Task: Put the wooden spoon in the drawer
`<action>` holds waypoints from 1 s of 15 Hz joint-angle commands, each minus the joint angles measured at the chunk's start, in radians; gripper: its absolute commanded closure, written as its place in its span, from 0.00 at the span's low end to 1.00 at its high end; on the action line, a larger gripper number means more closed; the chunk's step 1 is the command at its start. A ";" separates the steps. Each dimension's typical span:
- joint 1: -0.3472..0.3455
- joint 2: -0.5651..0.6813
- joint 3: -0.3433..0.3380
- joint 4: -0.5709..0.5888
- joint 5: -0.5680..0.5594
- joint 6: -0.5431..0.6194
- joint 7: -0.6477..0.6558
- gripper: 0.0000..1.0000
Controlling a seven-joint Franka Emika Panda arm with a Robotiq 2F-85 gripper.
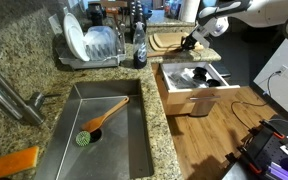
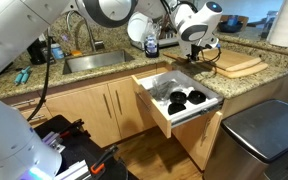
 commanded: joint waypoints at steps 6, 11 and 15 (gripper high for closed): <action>-0.105 -0.307 -0.030 -0.020 -0.021 -0.472 0.078 0.98; -0.074 -0.413 -0.140 -0.084 -0.144 -0.493 0.231 0.98; -0.043 -0.443 -0.208 -0.177 -0.282 -0.503 0.354 0.98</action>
